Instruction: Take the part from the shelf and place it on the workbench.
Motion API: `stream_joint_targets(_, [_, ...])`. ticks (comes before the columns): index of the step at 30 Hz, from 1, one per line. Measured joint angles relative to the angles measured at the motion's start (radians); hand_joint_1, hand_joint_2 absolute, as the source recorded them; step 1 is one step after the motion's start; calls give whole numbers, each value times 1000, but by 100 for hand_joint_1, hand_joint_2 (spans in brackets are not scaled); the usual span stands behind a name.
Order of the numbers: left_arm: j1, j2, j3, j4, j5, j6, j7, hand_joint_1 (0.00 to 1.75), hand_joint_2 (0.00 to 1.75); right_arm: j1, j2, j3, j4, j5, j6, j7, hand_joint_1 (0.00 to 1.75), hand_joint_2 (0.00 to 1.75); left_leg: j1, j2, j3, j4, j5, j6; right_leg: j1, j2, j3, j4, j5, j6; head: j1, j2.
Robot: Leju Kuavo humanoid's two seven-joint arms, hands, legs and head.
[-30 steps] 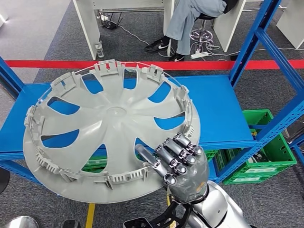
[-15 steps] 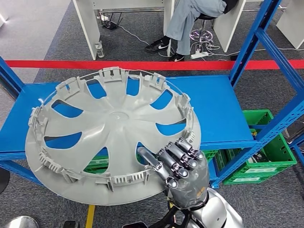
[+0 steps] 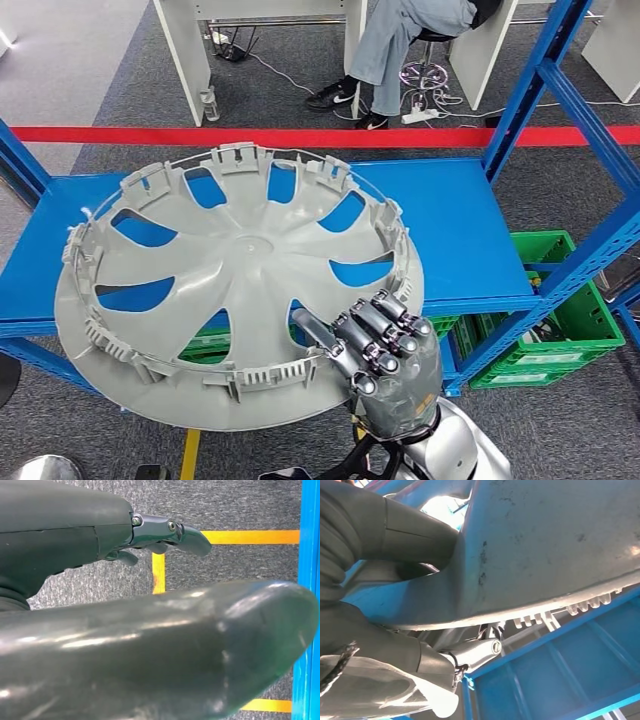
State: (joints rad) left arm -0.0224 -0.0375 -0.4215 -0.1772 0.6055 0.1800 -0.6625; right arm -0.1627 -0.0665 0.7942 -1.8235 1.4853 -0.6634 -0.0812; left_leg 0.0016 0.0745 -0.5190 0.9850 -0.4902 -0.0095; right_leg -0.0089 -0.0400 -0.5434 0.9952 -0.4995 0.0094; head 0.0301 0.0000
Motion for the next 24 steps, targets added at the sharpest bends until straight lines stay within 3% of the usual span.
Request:
stream_joint_targets(18, [1,-10,-4,8,-9,3,1,0,0,8,0,0,0,4,0,7,175,175,0,0,0,0,0,0,0,0,0,0,0,0,0,0])
stream_joint_targets(24, [1,-12,-7,12,-7,7,15,0,0,9,2,0,0,-10,0,7,175,175,-5,-1,-4,7,0,17,-4,-3,2,-5,10,13,-1,0])
